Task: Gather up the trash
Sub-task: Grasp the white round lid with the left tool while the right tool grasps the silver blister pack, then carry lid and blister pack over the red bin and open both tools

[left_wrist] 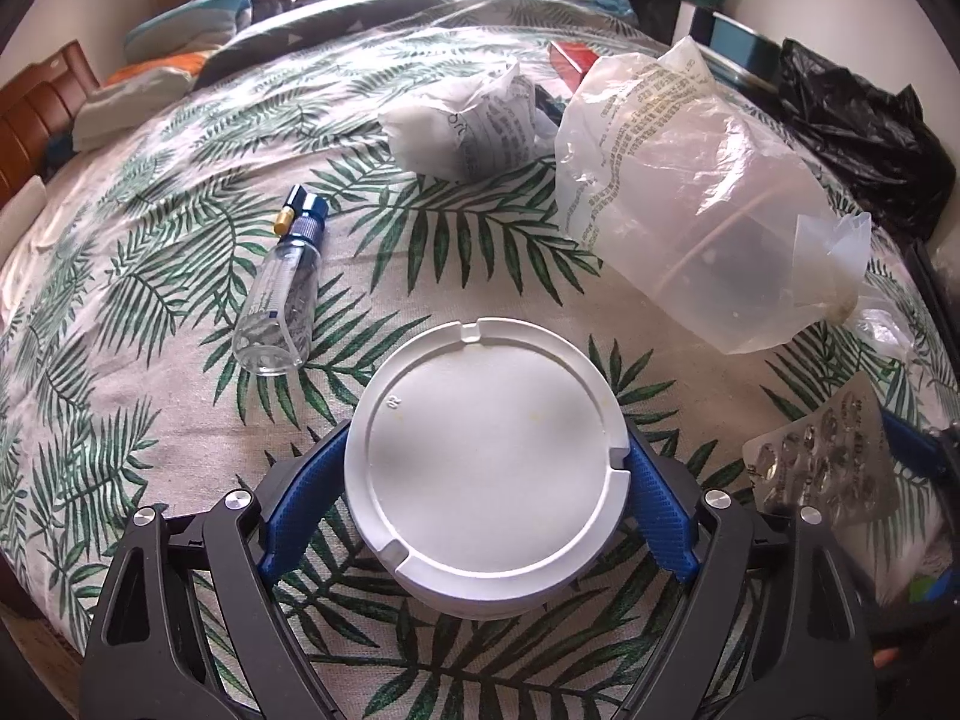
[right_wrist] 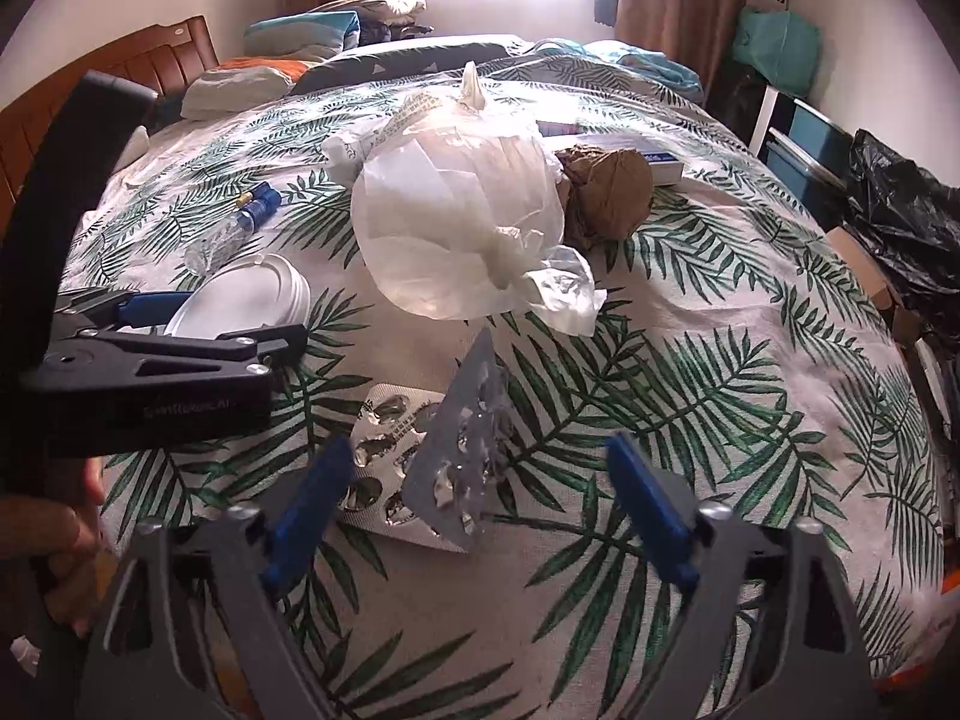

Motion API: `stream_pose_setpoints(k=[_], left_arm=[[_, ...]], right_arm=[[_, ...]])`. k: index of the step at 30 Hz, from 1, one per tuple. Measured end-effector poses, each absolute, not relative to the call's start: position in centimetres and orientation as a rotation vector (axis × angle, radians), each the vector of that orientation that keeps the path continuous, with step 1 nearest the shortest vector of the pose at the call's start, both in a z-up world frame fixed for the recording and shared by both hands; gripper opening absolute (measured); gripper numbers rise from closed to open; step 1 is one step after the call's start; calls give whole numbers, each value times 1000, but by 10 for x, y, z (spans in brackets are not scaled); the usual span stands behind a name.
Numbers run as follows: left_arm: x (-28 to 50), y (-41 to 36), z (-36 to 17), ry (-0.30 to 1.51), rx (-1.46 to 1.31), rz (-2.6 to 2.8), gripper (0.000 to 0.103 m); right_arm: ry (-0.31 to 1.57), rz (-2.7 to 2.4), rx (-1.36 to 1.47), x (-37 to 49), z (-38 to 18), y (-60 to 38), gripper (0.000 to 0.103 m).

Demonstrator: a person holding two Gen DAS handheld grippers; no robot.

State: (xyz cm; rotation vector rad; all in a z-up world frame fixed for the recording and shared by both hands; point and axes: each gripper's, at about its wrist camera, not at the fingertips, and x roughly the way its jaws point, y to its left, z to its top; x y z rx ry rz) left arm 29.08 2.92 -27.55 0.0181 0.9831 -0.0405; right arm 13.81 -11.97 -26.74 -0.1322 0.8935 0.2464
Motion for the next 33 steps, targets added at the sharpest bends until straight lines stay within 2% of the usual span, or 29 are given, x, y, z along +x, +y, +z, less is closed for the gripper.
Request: stream_pose_setpoints(k=[1,3,5,6,7,10,12,26,33], left_arm=[[291,29,-275,981,19,-42,85],[289,27,-275,977,25,-39,85],[288,27,-274,972,32,-30,85],[287,26,-273,968,41,-20,85],[287,25,-273,965,44,-21,85],[285,24,-272,962,47,-19,85],[285,24,-272,962,36,-26,85],[273,21,-257,929,30,-54,84],[243,17,-241,924,38,-75,84]], right_arm=[[893,243,-134,137,-267,-119,74],[886,235,-141,136,-265,-119,63],[886,240,-141,136,-264,-118,43],[890,244,-139,136,-263,-118,39],[896,254,-133,137,-263,-119,30],[892,270,-116,138,-263,-122,20],[898,280,-115,138,-262,-124,9],[867,305,-124,125,-246,-133,7],[854,334,-123,99,-227,-139,7]])
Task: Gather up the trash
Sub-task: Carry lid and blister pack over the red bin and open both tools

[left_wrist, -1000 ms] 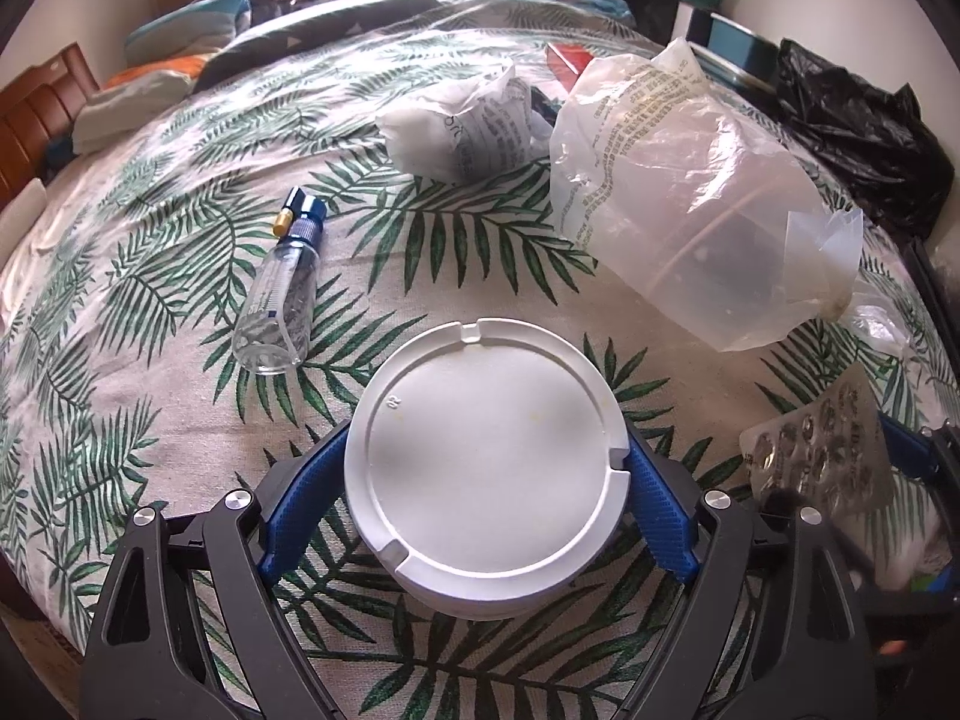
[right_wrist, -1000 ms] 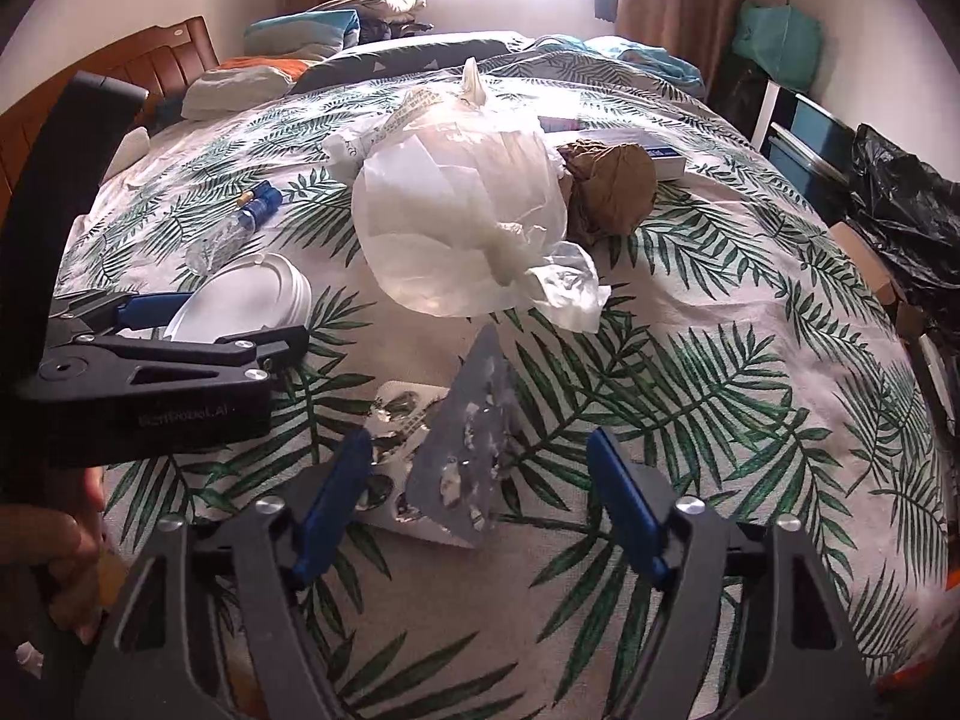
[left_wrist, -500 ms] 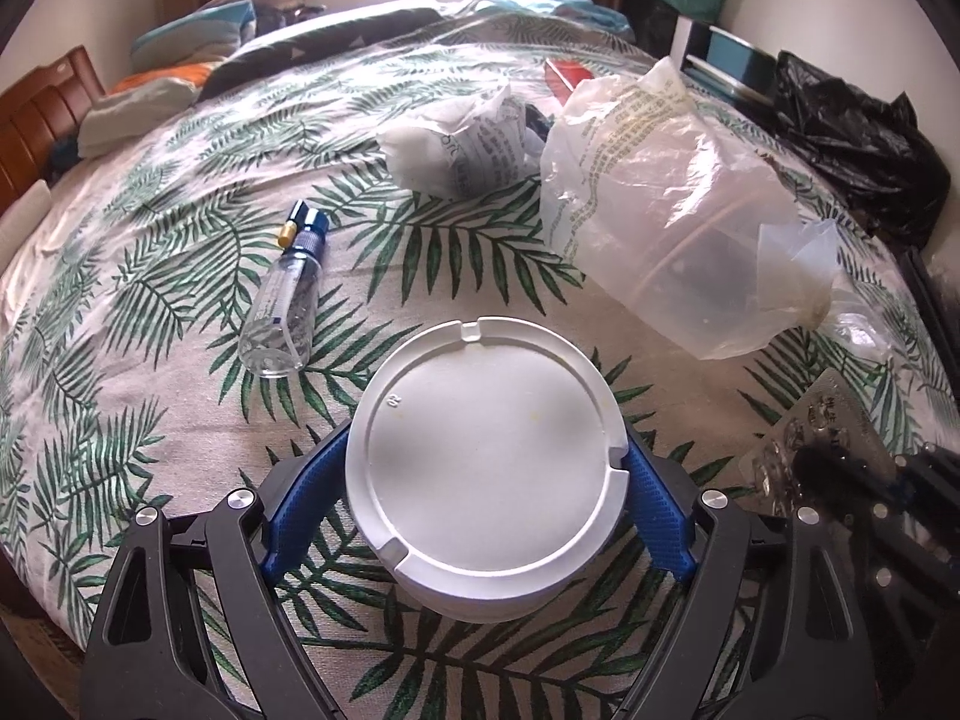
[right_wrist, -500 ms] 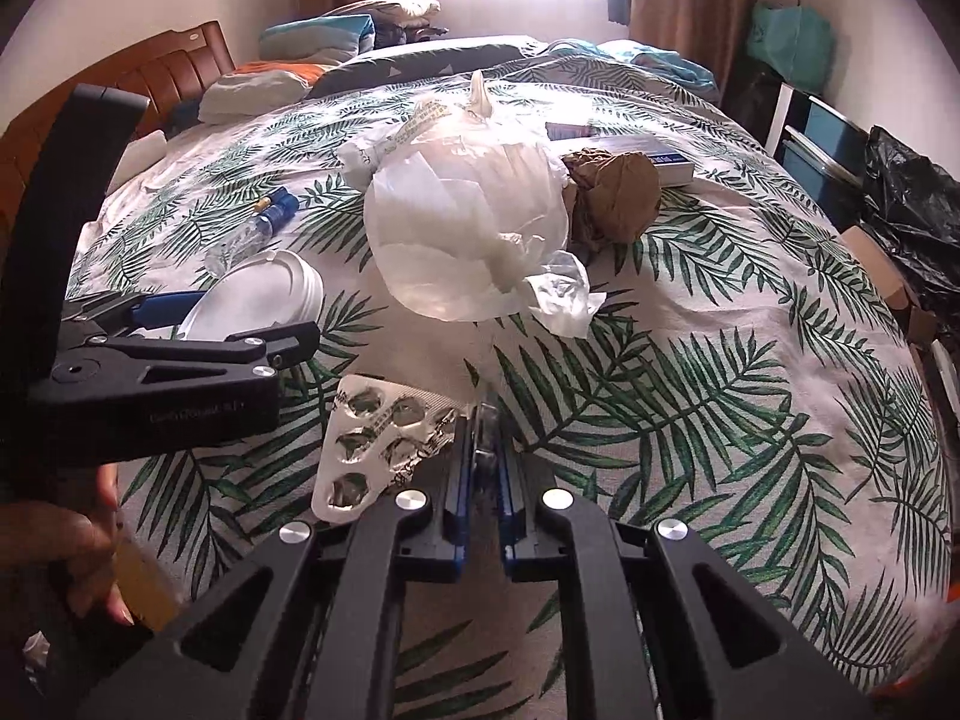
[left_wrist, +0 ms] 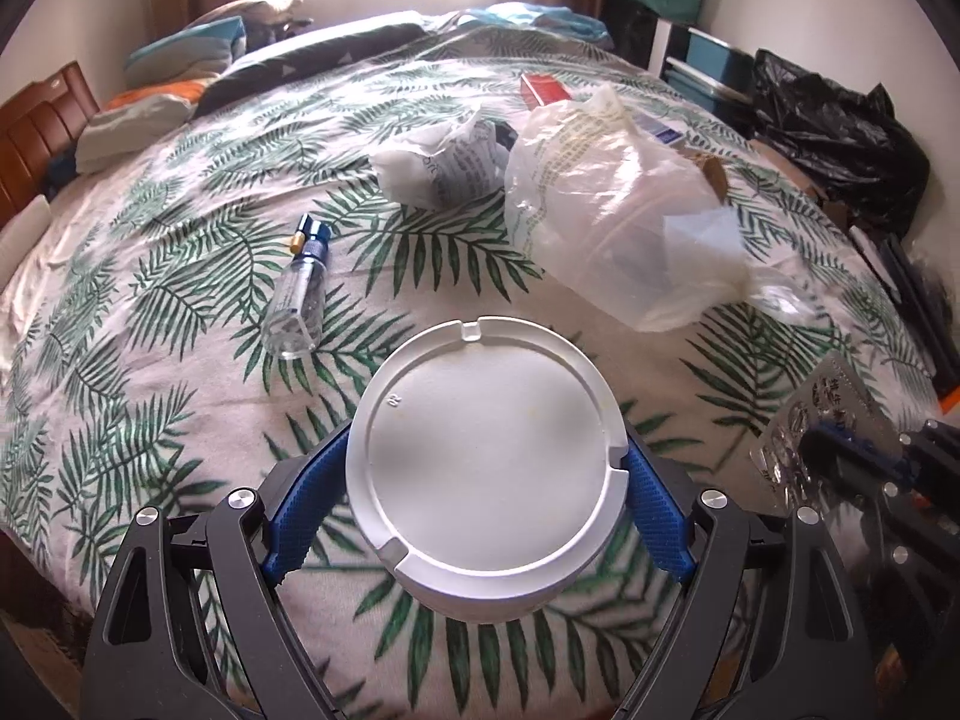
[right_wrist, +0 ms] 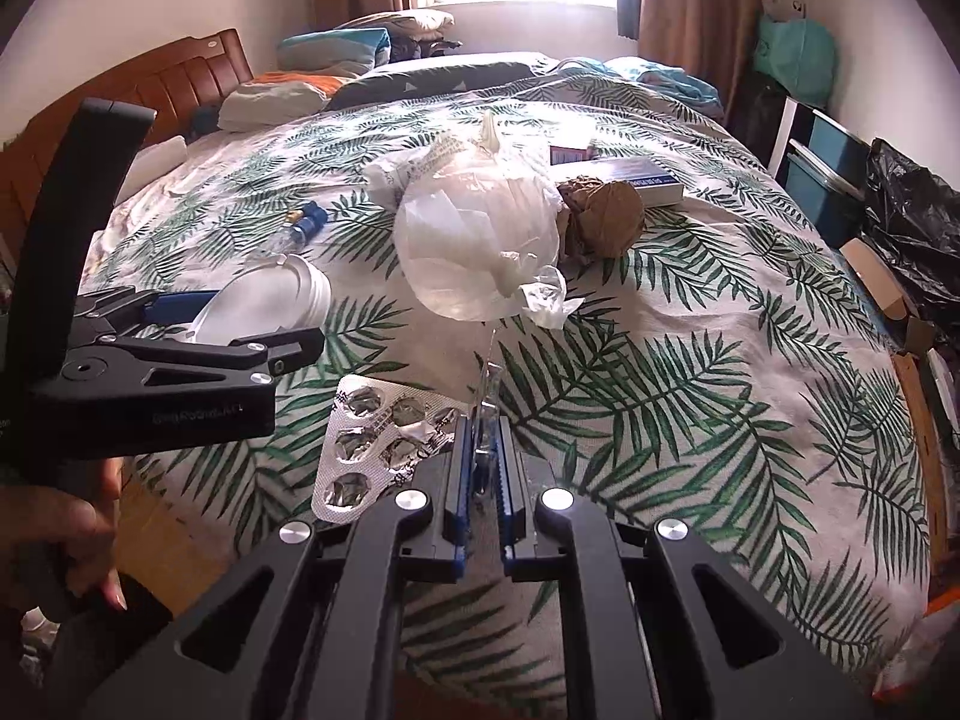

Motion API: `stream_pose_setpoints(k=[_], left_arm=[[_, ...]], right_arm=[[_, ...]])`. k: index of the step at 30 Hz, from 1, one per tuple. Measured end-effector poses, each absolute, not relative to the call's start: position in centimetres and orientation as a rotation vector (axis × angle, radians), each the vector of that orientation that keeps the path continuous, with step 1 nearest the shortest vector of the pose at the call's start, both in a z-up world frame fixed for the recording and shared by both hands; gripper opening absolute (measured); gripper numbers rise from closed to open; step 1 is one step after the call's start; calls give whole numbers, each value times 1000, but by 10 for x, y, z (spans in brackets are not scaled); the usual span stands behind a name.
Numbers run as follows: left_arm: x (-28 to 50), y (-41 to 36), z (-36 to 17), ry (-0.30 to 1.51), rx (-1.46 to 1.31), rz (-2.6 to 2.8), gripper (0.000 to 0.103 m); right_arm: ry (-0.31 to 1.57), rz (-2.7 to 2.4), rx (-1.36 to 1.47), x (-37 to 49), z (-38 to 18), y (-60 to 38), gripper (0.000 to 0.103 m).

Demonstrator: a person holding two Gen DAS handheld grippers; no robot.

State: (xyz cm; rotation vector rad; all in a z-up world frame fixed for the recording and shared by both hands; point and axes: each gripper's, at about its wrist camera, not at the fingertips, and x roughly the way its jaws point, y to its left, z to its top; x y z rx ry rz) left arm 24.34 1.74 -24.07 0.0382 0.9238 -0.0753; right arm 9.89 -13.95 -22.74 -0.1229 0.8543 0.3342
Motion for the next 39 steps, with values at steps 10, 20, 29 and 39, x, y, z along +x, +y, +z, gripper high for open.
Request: stream_pose_setpoints(k=[10,20,29,39], left_arm=[[155,6,-223,952,54,-131,84],[79,3,-264,1085,64,-143,84],[51,-15,-375,1360,163,-191,84],[47,-22,-471,1619,214,-245,84]], right_arm=[[866,392,-147,27,-209,-148,7],[997,439,-188,-31,-250,-154,7],[1281,470,-337,-49,-359,-147,7],[1573,514,-406,-39,-446,-135,7]])
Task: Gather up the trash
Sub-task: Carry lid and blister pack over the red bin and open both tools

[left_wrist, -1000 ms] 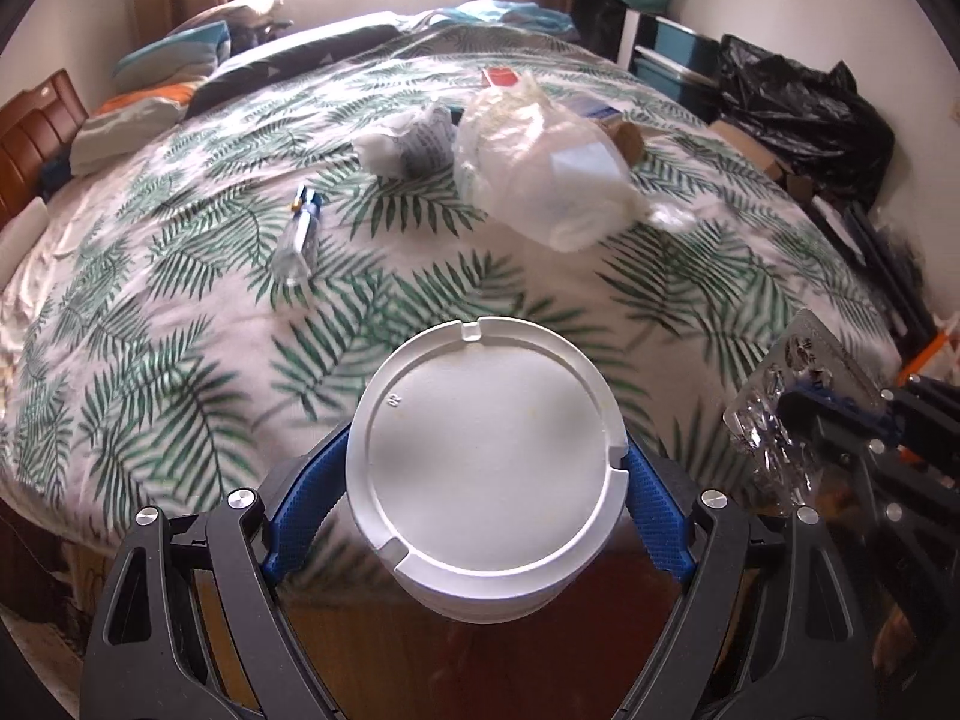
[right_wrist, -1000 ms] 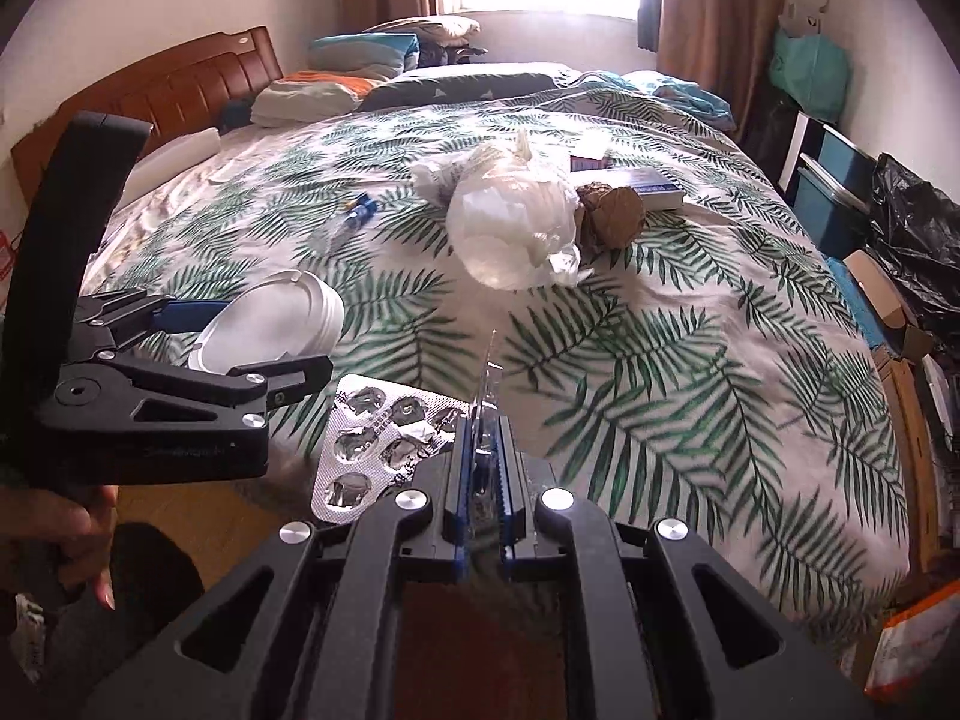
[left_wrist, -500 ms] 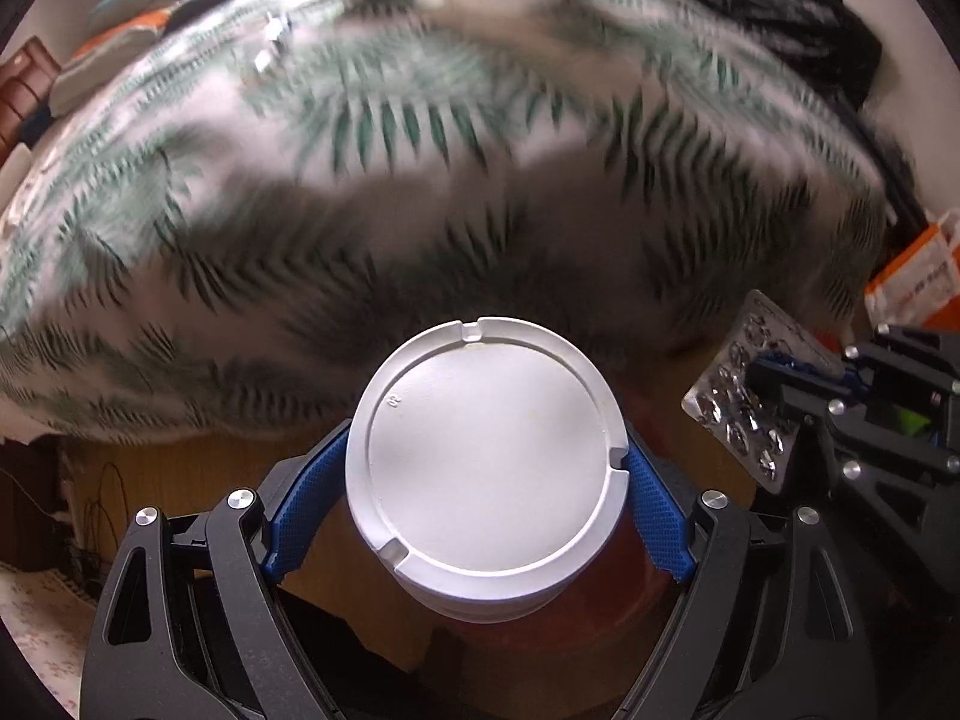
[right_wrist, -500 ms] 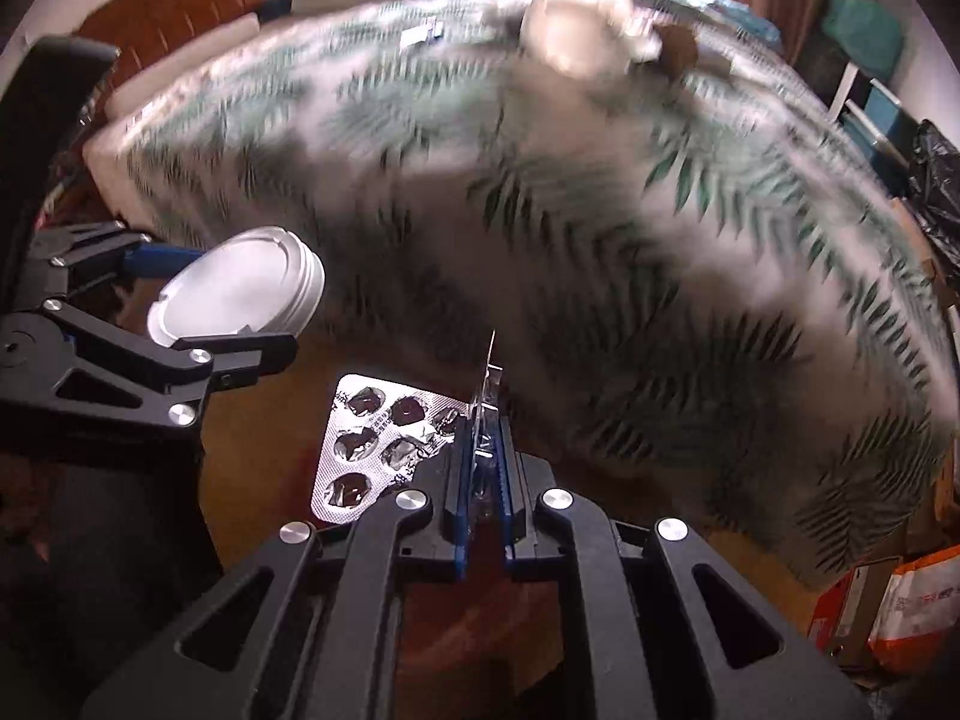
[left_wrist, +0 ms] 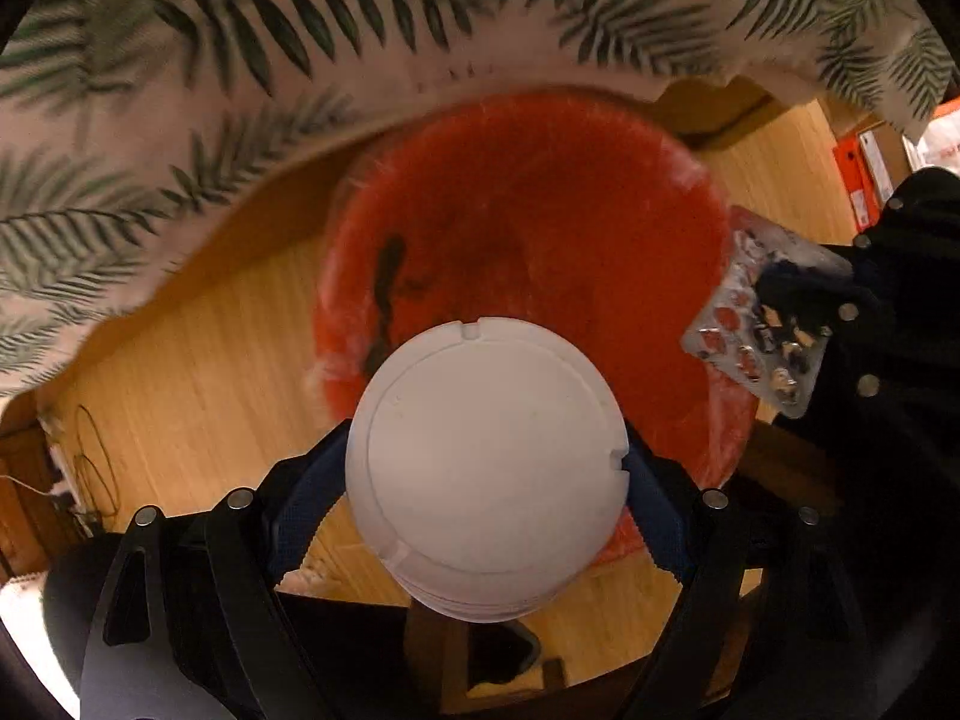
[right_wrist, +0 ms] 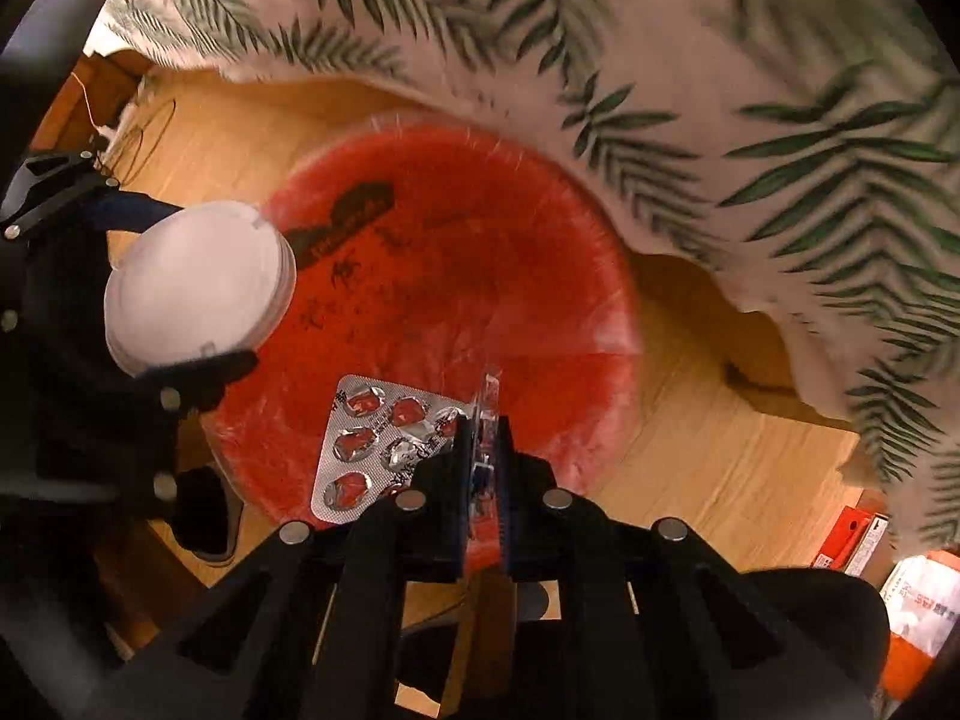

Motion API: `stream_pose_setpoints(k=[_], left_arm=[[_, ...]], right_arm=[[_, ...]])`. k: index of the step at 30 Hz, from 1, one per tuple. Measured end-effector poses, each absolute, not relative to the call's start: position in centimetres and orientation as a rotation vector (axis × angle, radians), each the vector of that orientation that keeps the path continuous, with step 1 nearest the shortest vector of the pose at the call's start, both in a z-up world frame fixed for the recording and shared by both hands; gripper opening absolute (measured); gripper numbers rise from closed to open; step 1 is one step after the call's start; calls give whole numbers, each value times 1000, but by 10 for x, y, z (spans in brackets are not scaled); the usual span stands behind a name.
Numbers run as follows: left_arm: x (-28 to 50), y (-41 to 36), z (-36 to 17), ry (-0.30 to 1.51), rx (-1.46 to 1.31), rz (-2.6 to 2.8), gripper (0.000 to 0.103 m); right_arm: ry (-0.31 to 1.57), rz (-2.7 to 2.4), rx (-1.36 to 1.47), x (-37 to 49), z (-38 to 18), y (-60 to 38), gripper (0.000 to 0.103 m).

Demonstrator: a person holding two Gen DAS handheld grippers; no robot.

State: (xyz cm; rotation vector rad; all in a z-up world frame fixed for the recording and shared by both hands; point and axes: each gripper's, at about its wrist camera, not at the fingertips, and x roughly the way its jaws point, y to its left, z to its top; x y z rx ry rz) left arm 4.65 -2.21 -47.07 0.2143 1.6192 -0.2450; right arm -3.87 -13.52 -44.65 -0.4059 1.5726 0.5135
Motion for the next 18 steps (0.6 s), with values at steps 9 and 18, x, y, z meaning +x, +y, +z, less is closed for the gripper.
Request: stream_pose_setpoints(k=[9,18], left_arm=[[55,-23,-514,1709,202,-250,86],[60,-24,-521,1747,215,-233,94]], right_arm=[[1655,525,-429,-34,-488,-126,7],[1691,531,-450,-35,-511,-127,8]])
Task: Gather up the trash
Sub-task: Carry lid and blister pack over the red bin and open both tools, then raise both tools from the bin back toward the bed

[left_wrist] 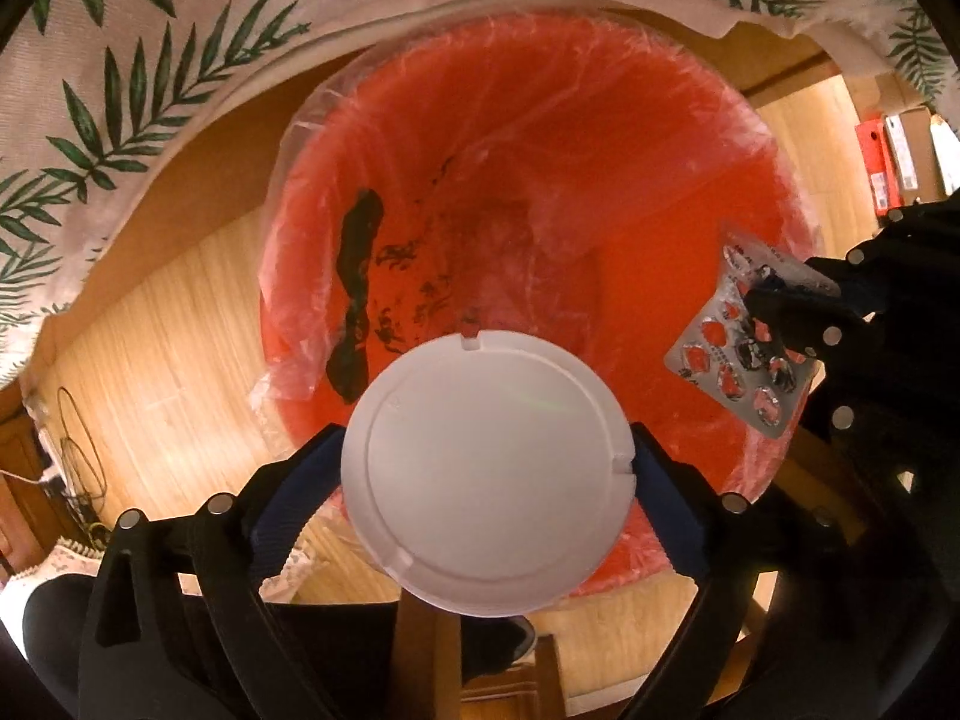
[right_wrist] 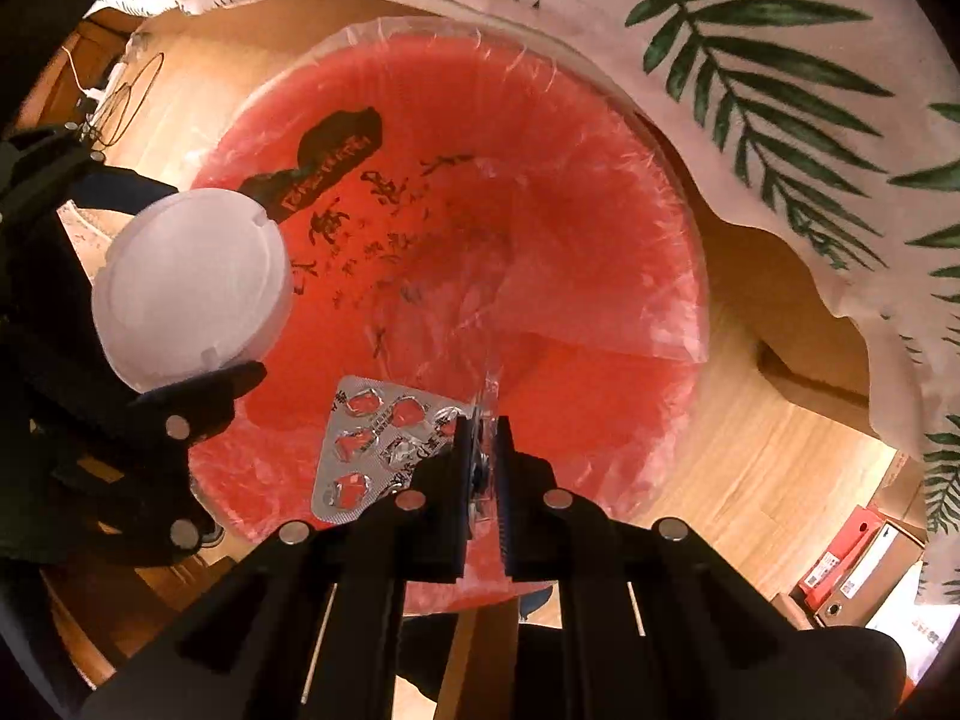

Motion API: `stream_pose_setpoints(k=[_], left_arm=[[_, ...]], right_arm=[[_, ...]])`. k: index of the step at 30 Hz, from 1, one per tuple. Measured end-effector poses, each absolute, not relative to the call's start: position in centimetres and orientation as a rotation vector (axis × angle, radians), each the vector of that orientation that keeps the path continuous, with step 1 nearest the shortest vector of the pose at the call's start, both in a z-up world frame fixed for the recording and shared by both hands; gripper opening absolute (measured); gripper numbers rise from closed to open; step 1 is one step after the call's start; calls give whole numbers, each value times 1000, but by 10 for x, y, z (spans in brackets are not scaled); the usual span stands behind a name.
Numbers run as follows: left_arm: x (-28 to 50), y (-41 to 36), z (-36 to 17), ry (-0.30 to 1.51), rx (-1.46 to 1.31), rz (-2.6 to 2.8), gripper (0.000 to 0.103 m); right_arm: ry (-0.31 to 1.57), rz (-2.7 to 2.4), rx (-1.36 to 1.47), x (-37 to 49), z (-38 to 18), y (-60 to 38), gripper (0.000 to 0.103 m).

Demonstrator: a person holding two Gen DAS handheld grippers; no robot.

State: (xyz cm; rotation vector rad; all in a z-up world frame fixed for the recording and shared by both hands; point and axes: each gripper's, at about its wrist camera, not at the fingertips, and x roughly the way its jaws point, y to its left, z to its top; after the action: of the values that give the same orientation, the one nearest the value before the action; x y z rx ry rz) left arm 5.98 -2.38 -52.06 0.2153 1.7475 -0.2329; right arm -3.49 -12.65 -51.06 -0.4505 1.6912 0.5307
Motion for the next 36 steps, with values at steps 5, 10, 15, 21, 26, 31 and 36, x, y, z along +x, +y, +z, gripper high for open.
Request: stream_pose_setpoints(k=[5,10,15,21,26,31,36], left_arm=[[63,-27,-521,1753,252,-206,96],[66,-25,-520,1753,257,-183,96],[69,-14,-523,1753,236,-140,96],[72,-3,-520,1737,208,-100,96],[72,-3,-511,1708,206,-79,96],[70,0,-494,1664,203,-62,96],[66,-1,-461,1581,199,-66,96]], right_arm=[[1703,529,-458,-32,-516,-126,11],[1705,528,-460,-32,-518,-124,16],[1699,531,-467,-32,-520,-122,36],[1674,522,-463,-29,-515,-122,60],[1634,515,-463,-28,-503,-122,81],[1558,498,-469,-28,-477,-123,96],[1438,450,-496,-32,-435,-126,98]])
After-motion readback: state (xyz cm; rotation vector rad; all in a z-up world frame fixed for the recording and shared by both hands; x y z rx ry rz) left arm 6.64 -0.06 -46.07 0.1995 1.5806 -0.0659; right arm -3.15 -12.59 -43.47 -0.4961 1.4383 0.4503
